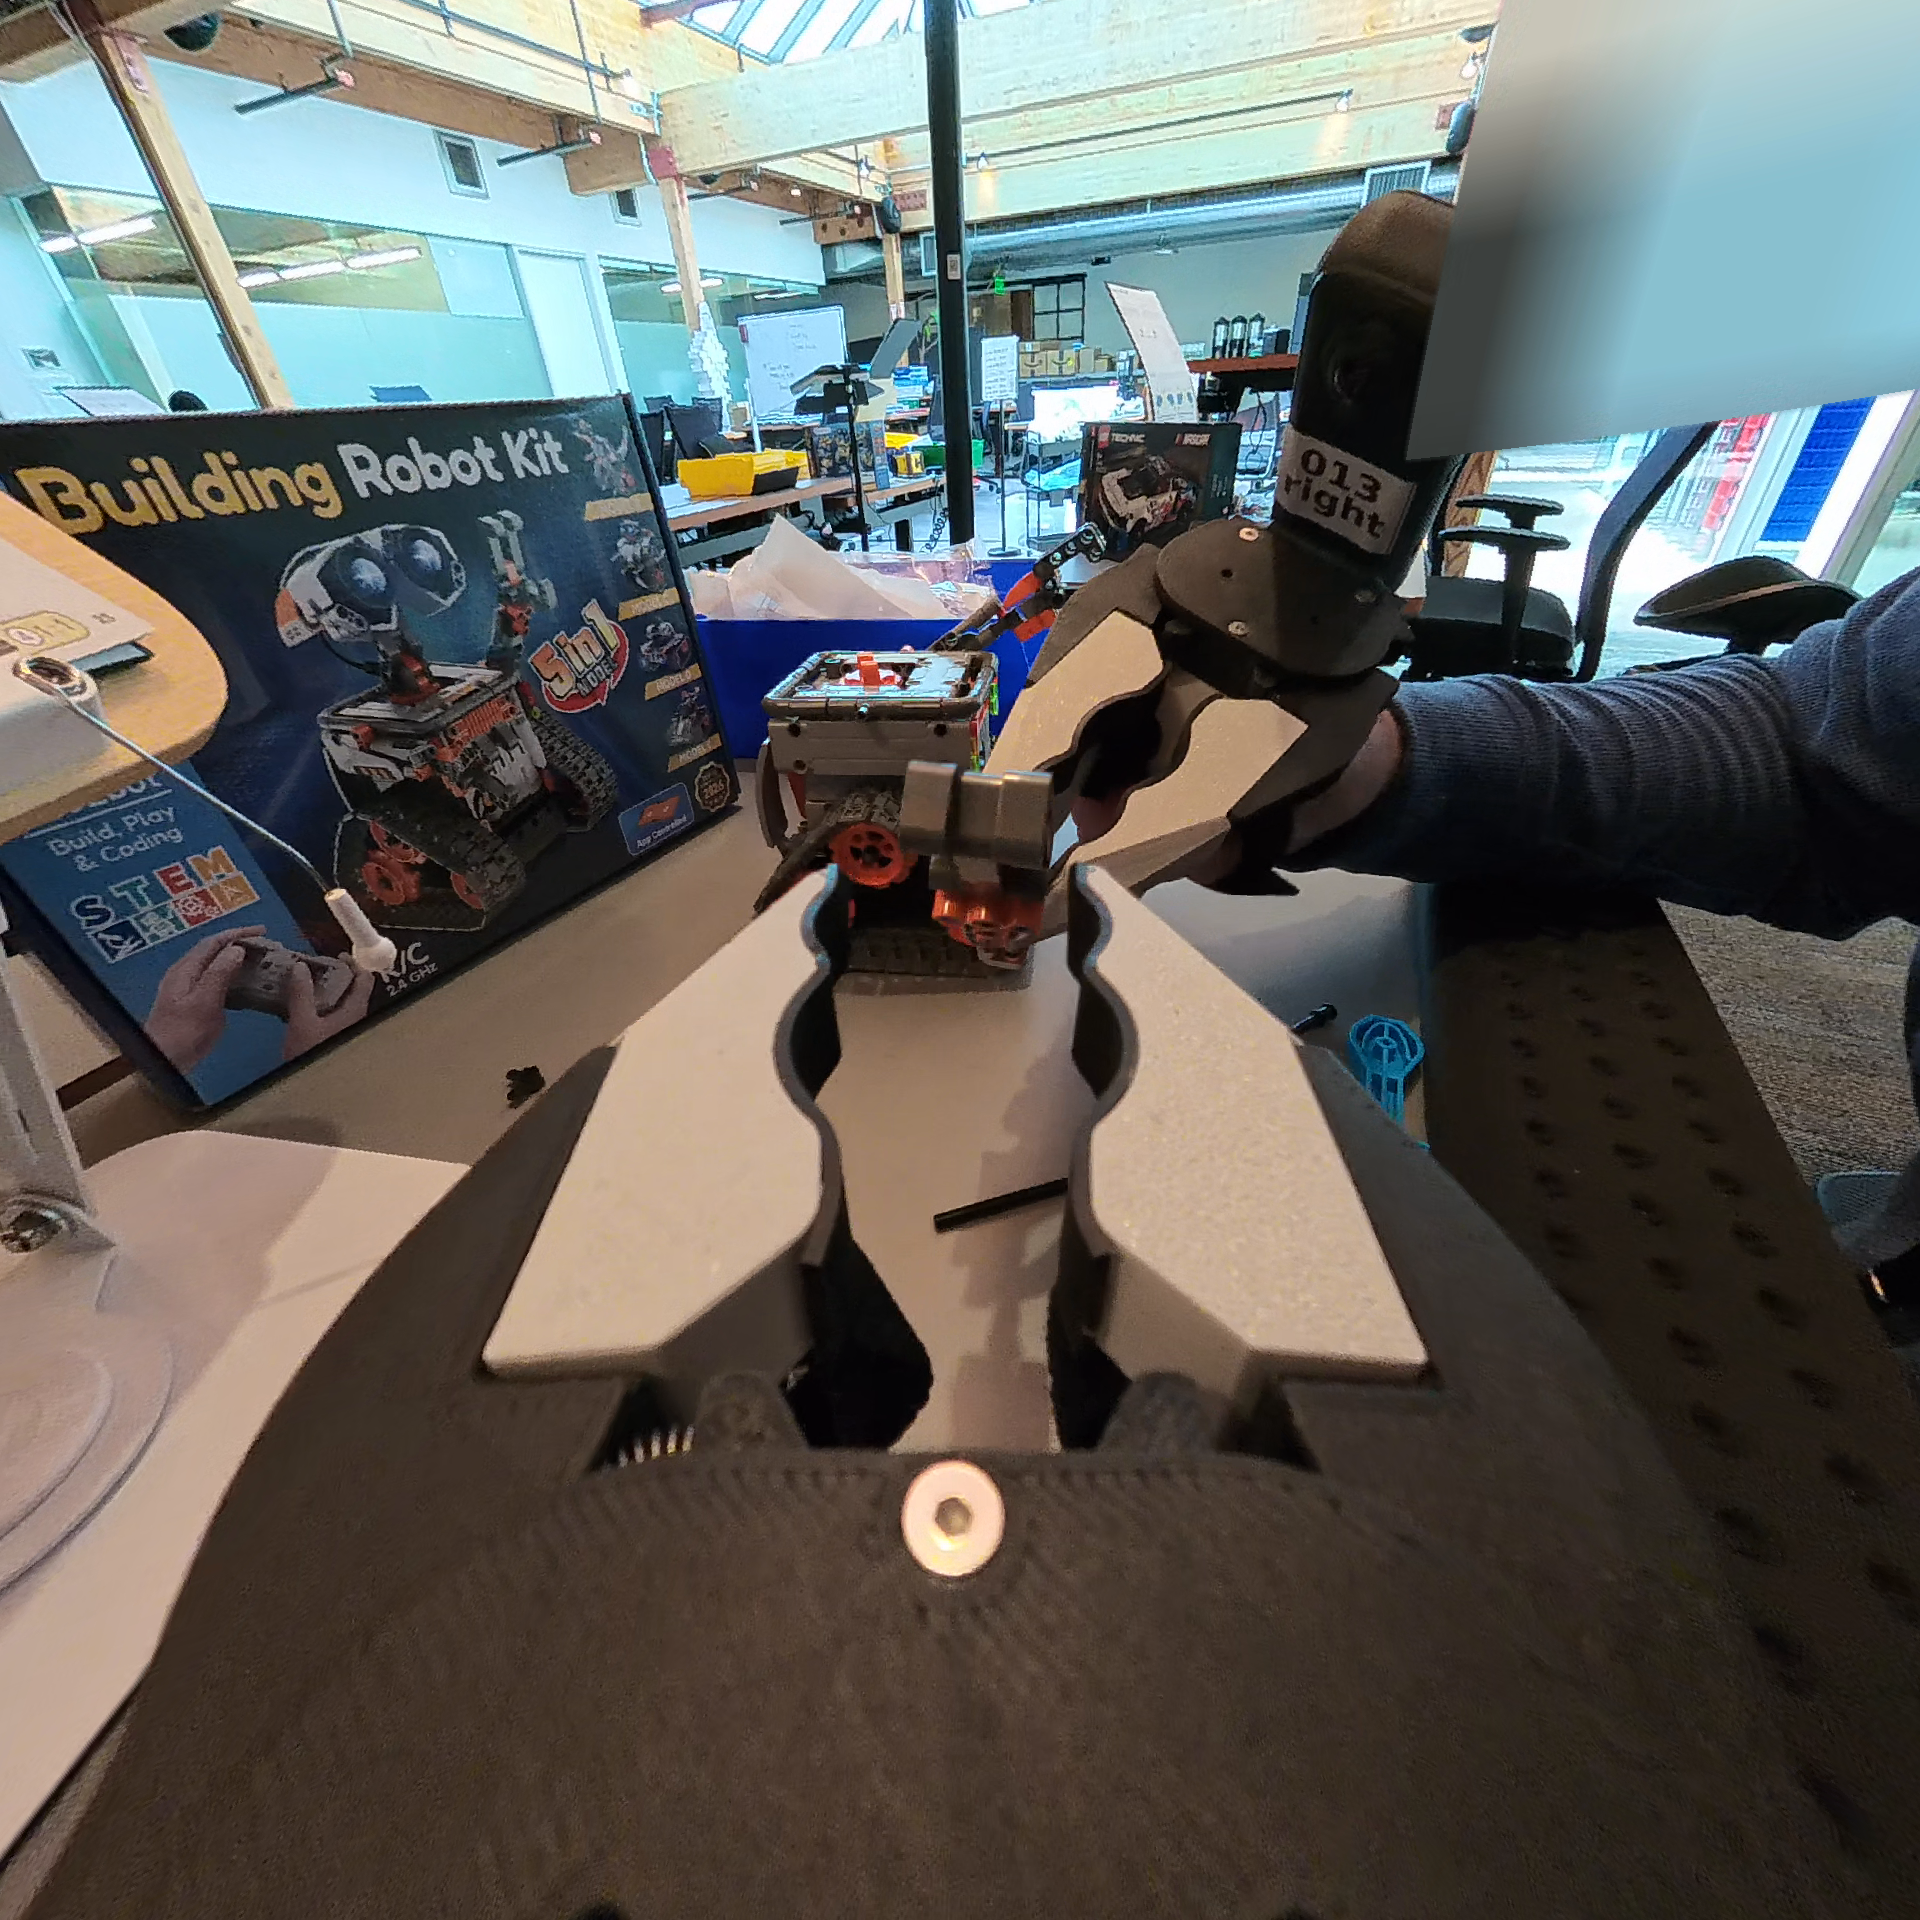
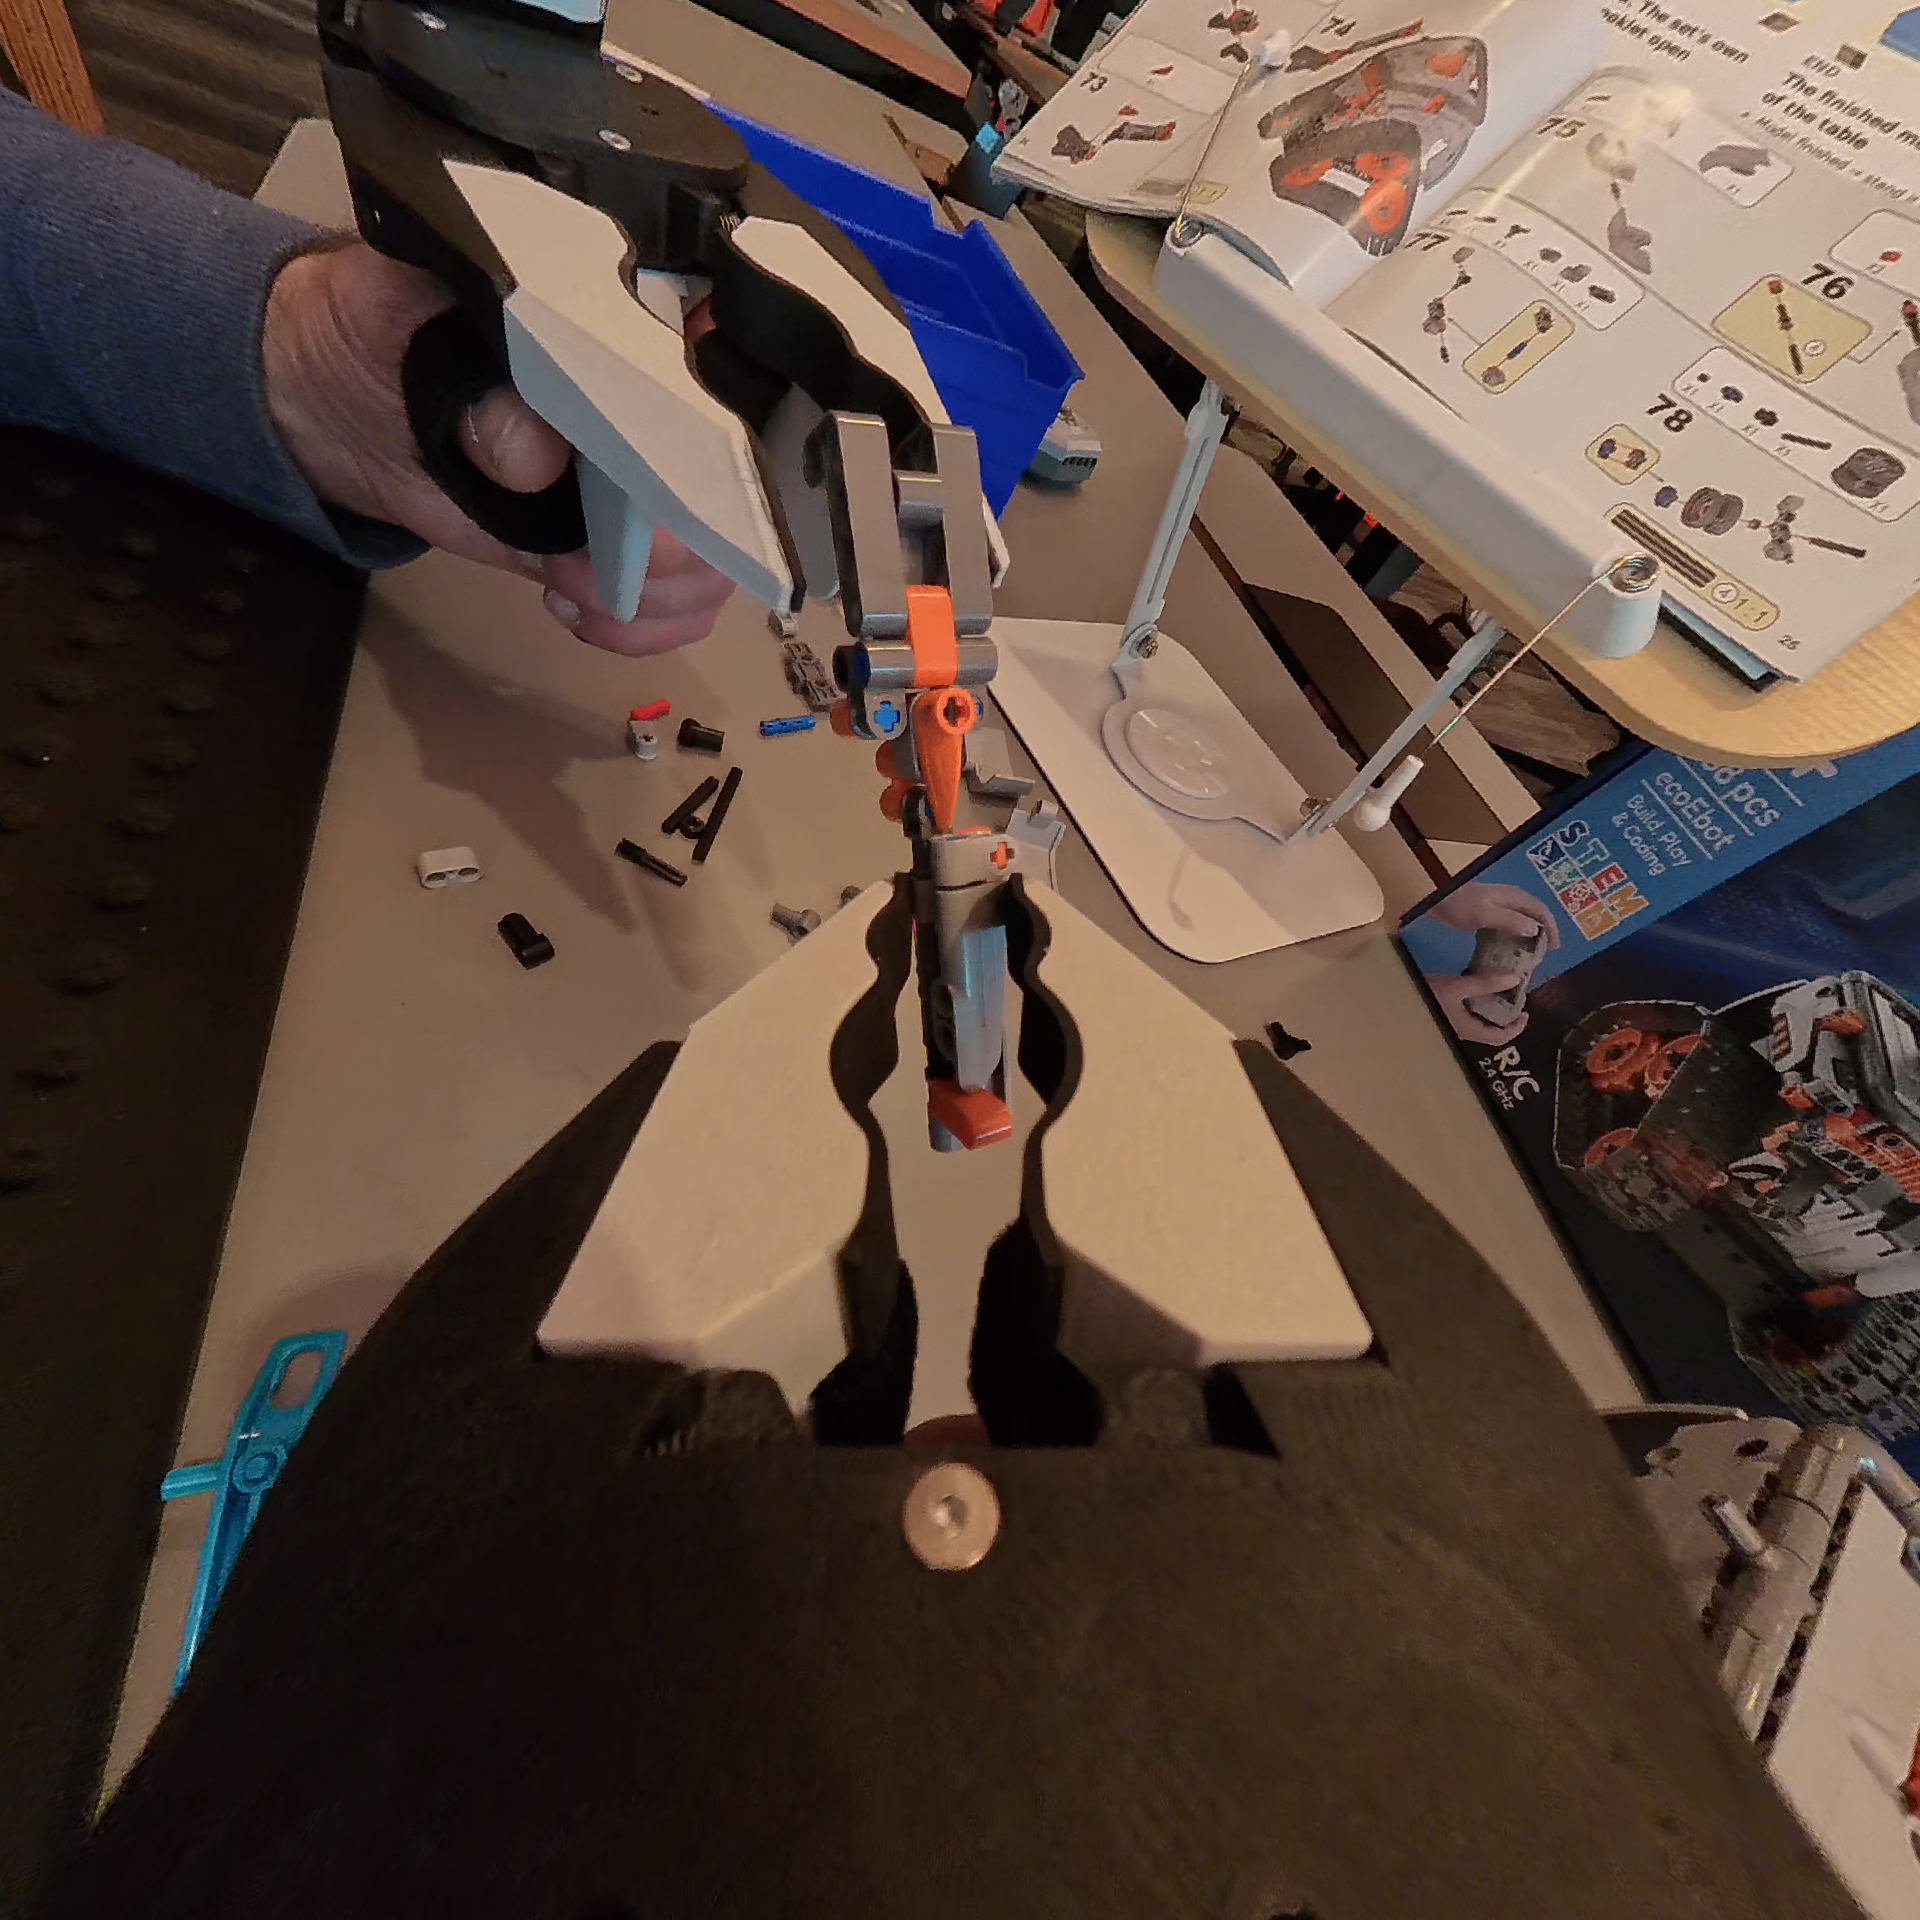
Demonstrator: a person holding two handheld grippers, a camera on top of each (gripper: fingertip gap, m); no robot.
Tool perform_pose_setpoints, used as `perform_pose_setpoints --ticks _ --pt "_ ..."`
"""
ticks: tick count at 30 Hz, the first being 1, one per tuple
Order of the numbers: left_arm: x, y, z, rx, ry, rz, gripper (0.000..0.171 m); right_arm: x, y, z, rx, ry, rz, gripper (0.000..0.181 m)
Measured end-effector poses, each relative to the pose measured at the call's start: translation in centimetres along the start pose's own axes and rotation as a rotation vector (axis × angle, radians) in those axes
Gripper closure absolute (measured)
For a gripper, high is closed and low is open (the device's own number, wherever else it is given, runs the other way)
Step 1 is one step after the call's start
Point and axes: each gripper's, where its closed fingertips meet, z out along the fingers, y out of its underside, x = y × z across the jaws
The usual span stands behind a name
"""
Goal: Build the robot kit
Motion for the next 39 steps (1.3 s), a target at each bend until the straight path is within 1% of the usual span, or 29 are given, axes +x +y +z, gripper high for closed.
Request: perform_pose_setpoints --ticks 16,32,36,39 --pt "-0.2 0.5 0.2 -0.023 -0.008 0.004 0.134 -0.1 -0.3 0.0 0.025 -0.014 0.031 0.166" --pt "-0.1 1.0 0.5 -0.041 -0.002 0.013 0.135 0.1 -0.2 0.0 0.017 -0.001 0.007 0.166" --pt "-0.1 0.9 0.4 -0.030 0.000 0.008 0.134 0.3 -0.1 0.0 -0.004 0.038 -0.051 0.166" --pt "0.0 0.5 0.3 -0.014 0.004 0.002 0.131 1.0 0.0 0.0 -0.042 0.132 -0.183 0.166"
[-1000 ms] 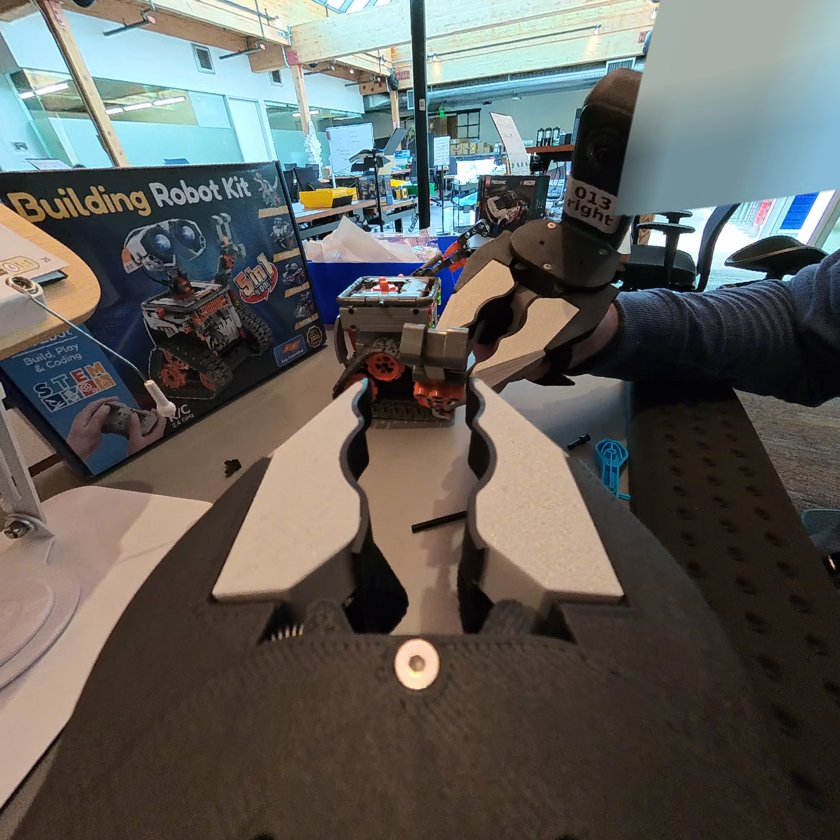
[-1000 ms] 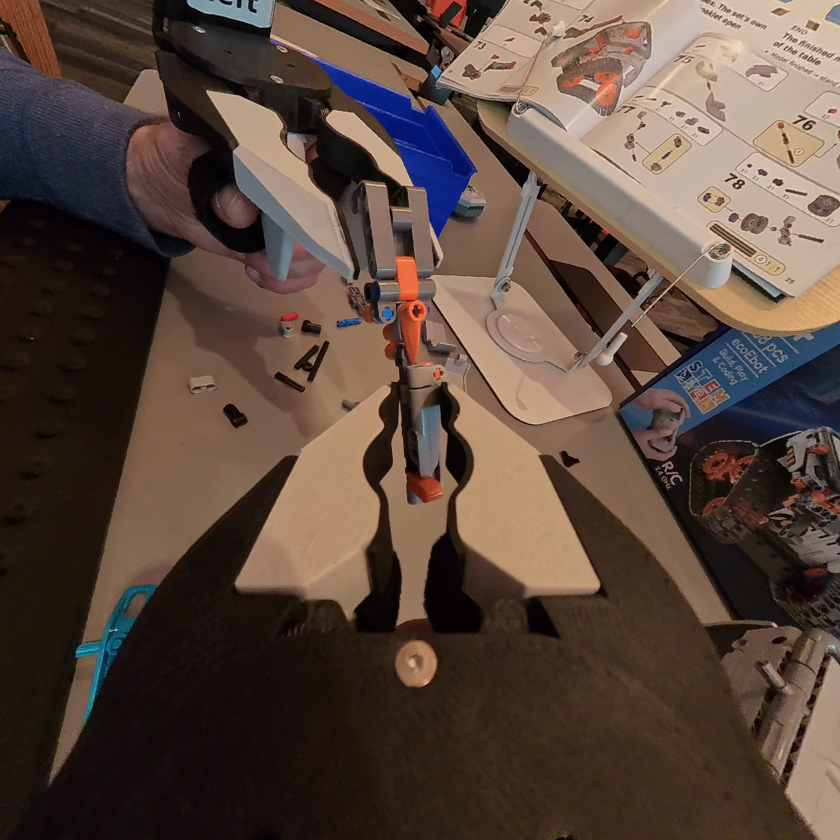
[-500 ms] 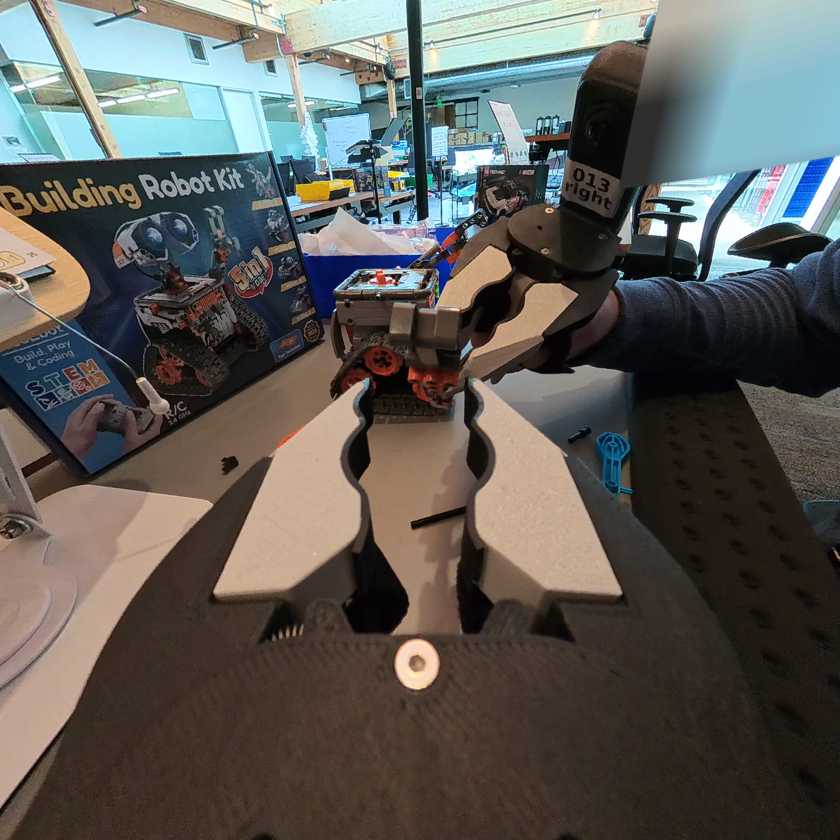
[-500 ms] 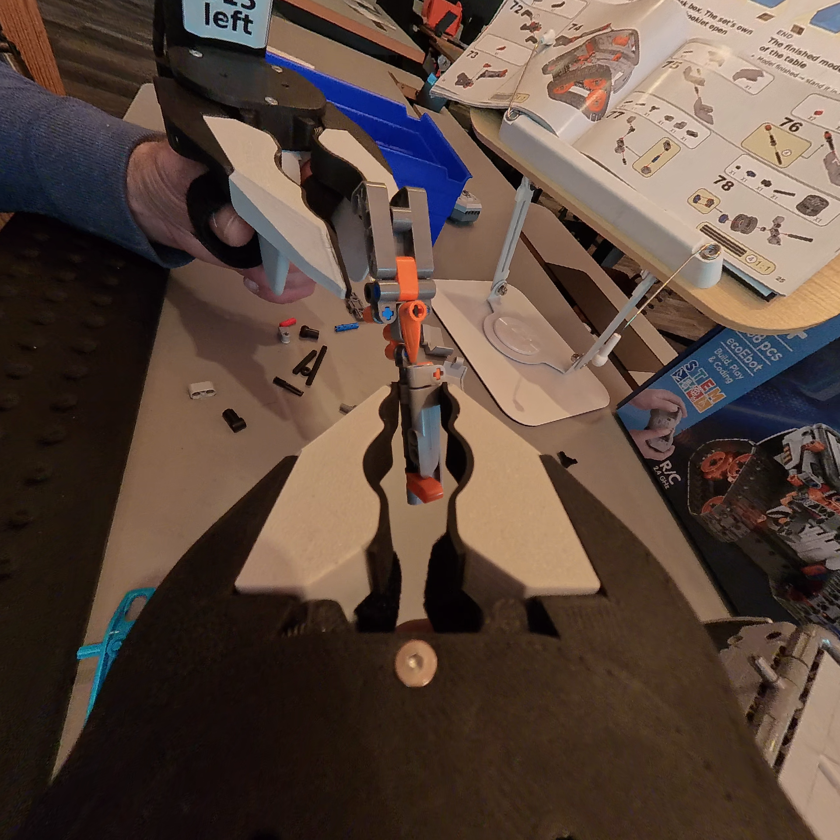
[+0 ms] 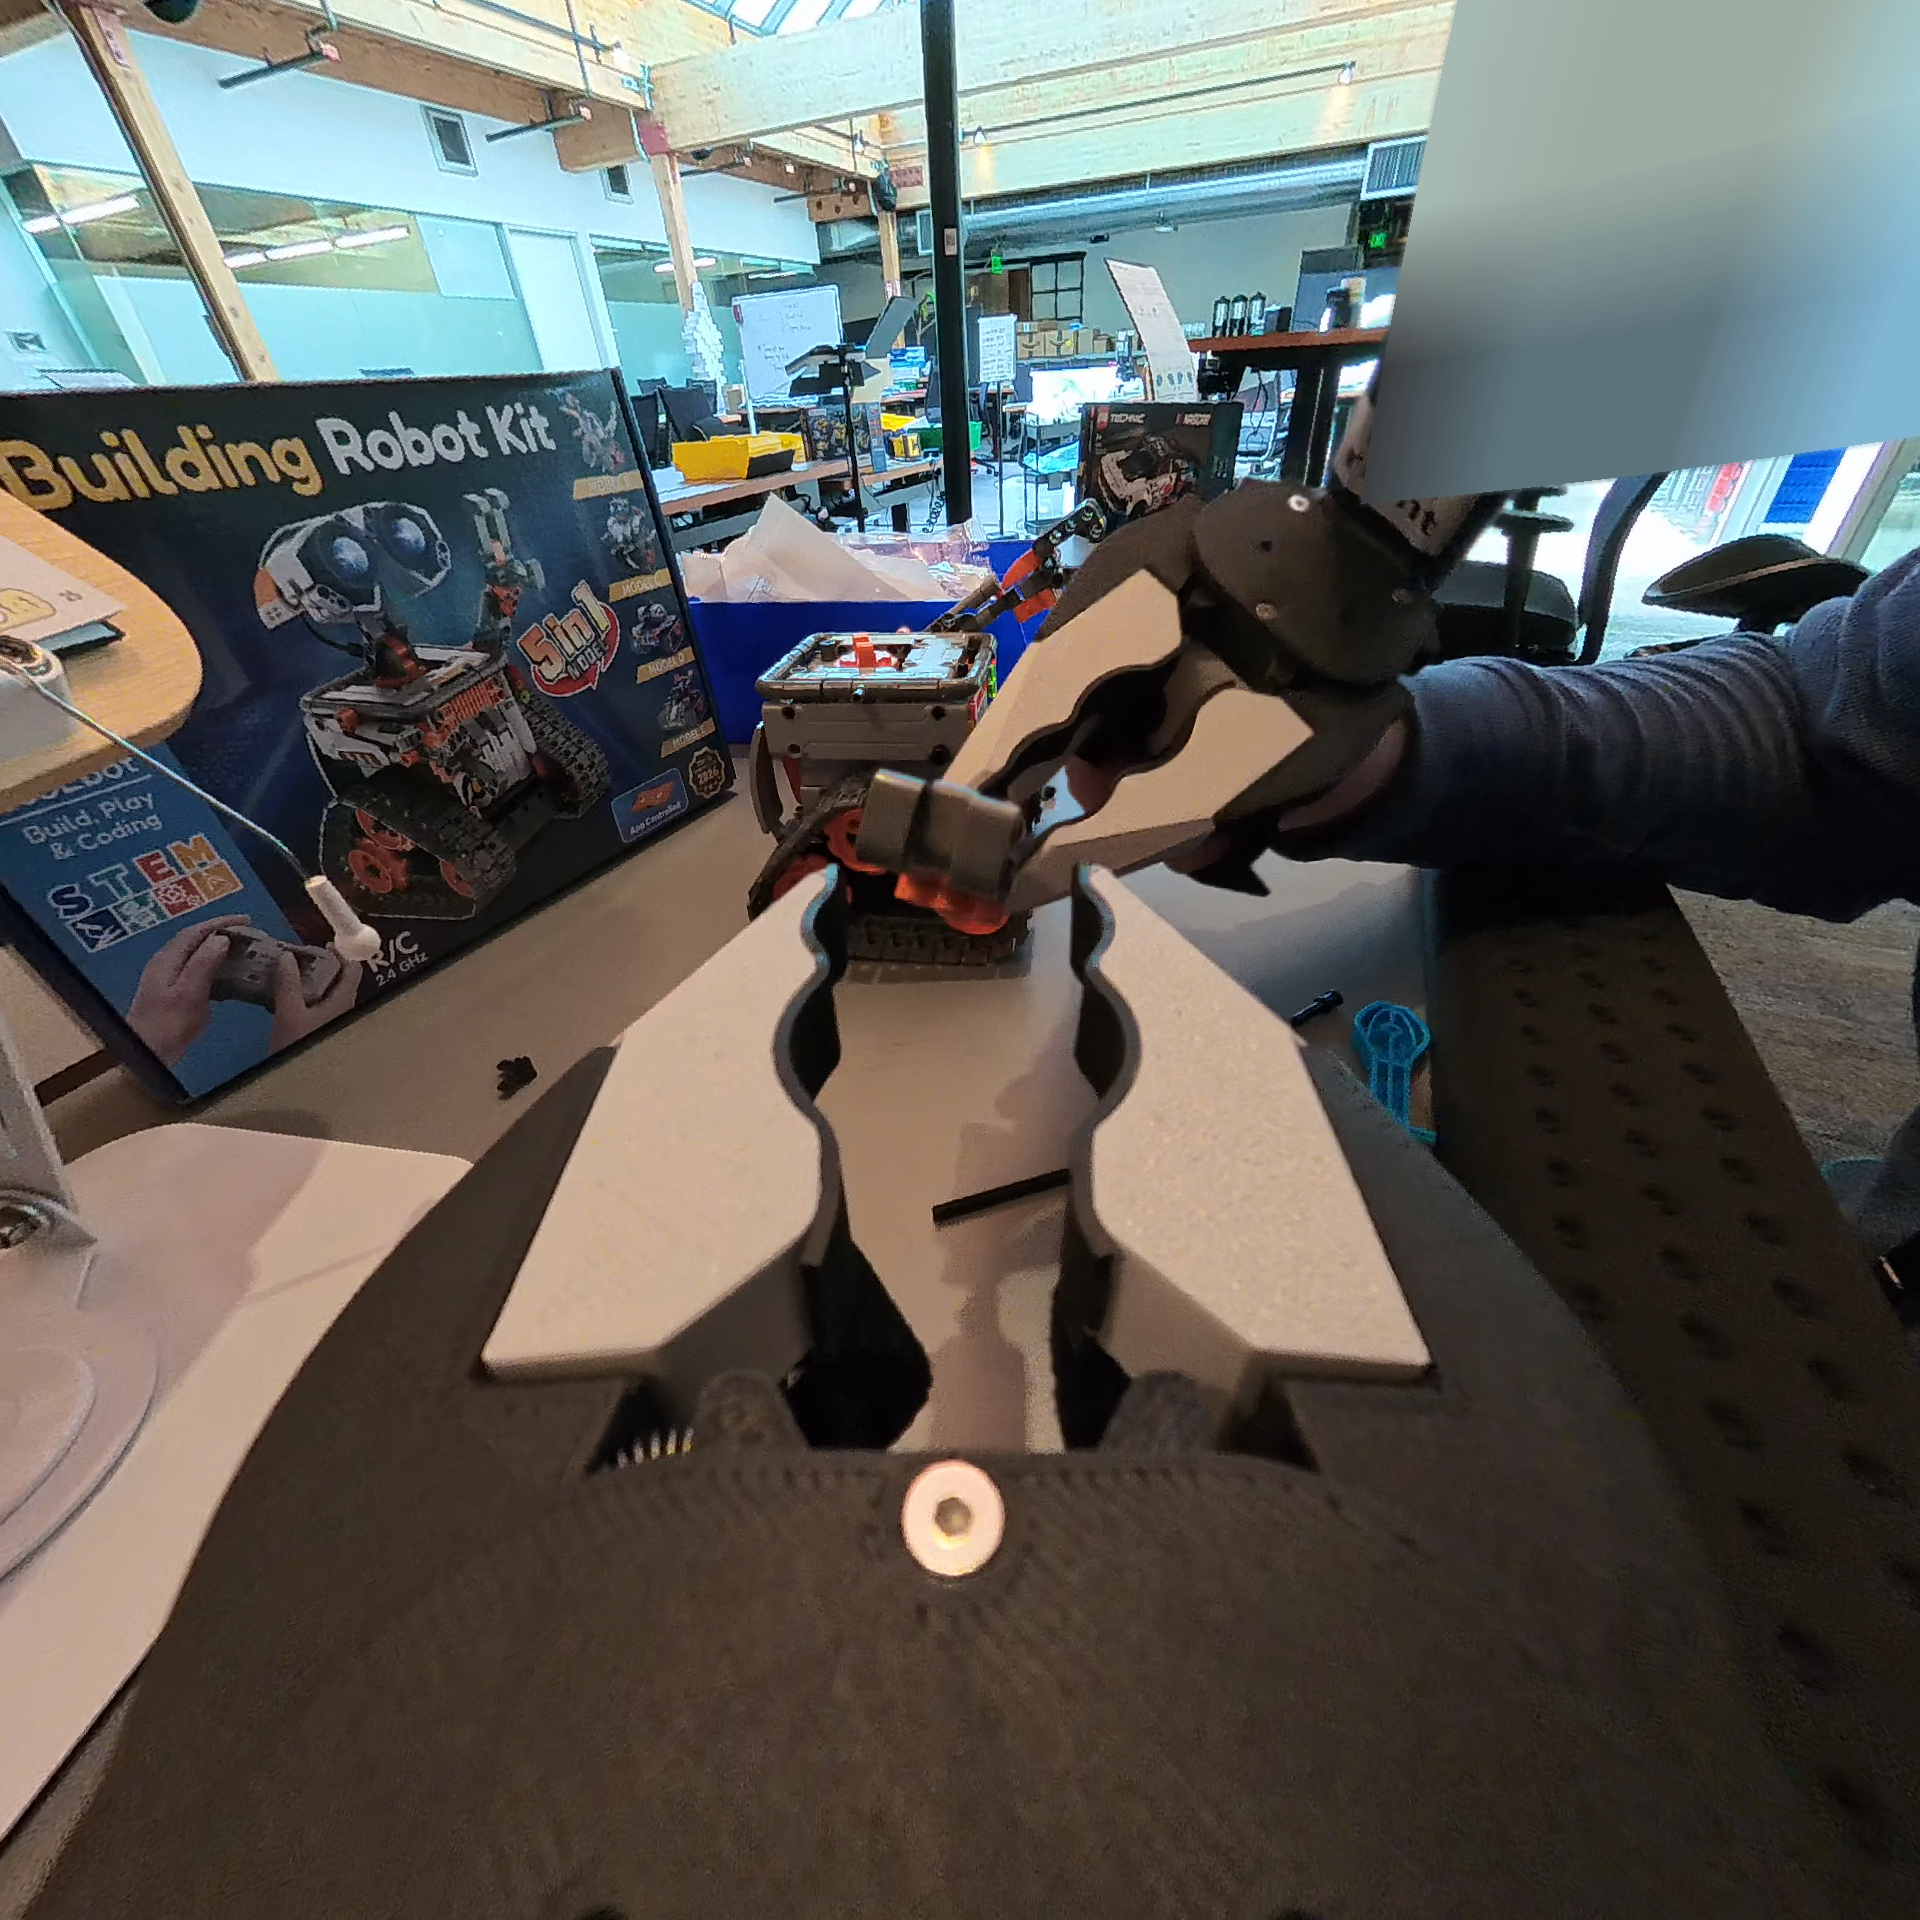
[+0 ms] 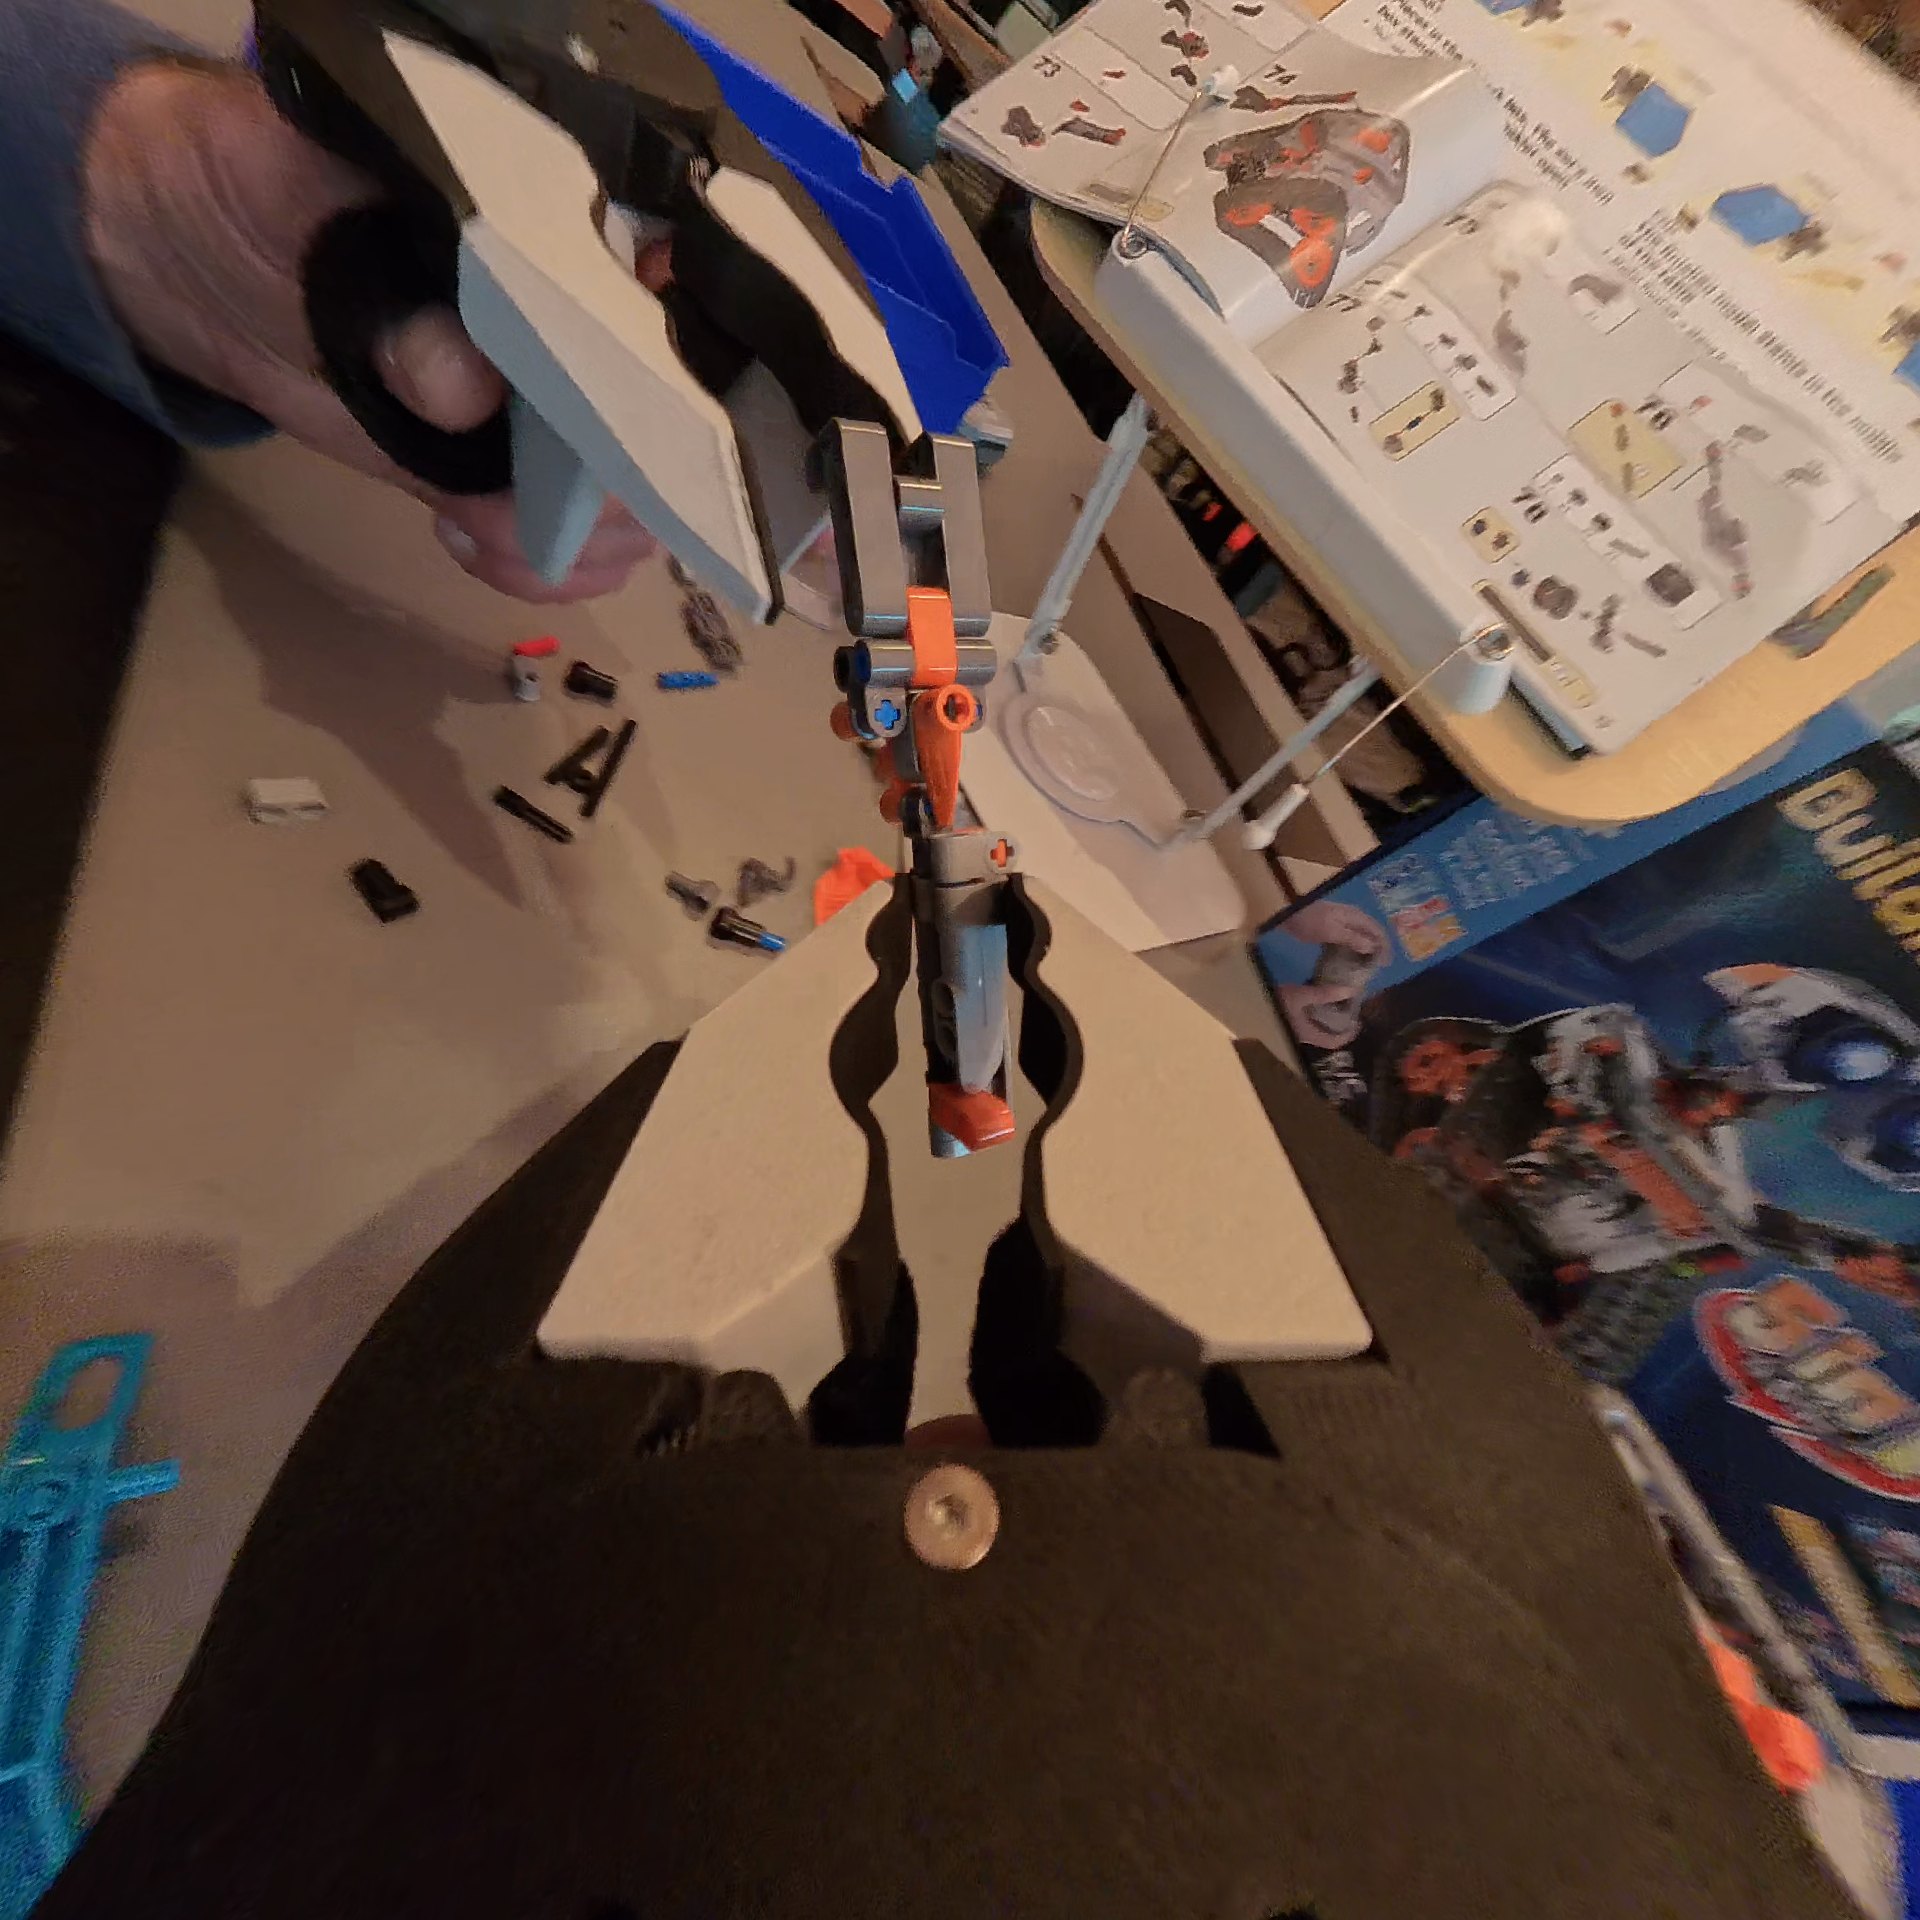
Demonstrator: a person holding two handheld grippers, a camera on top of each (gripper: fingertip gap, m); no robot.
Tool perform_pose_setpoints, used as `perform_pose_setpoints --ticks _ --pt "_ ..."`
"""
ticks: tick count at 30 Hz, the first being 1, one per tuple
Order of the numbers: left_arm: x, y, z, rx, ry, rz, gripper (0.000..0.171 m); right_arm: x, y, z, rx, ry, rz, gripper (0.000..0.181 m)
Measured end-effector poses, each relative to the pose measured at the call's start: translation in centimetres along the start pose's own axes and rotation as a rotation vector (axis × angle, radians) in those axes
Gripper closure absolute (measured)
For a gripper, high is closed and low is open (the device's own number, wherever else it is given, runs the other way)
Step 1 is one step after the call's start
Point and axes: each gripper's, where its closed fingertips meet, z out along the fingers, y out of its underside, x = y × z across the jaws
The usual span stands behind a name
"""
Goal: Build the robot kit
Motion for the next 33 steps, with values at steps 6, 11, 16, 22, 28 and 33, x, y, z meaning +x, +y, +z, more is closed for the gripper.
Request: perform_pose_setpoints --ticks 6,11,16,22,28,33 --pt "0.0 -0.1 0.0 0.011 0.010 -0.042 0.126 1.0 0.0 -0.2 -0.058 0.129 -0.176 0.166" --pt "-0.1 -0.1 0.1 0.009 -0.008 -0.025 0.126 1.4 0.1 -0.3 -0.094 0.189 -0.303 0.166" --pt "0.0 -0.2 0.3 0.008 -0.022 0.023 0.143 0.5 -0.1 -0.1 -0.083 0.148 -0.315 0.166" --pt "-0.4 -0.4 0.1 0.024 -0.003 -0.071 0.143 0.7 -0.5 -0.4 -0.027 0.078 -0.129 0.149" --pt "-1.9 -1.6 -0.7 0.138 0.035 -0.312 0.143 1.4 -0.5 -1.7 0.022 -0.011 0.030 0.141" --pt "-2.9 -1.8 -1.0 0.182 0.041 -0.415 0.143 2.0 0.3 -2.0 0.020 -0.054 0.149 0.139"
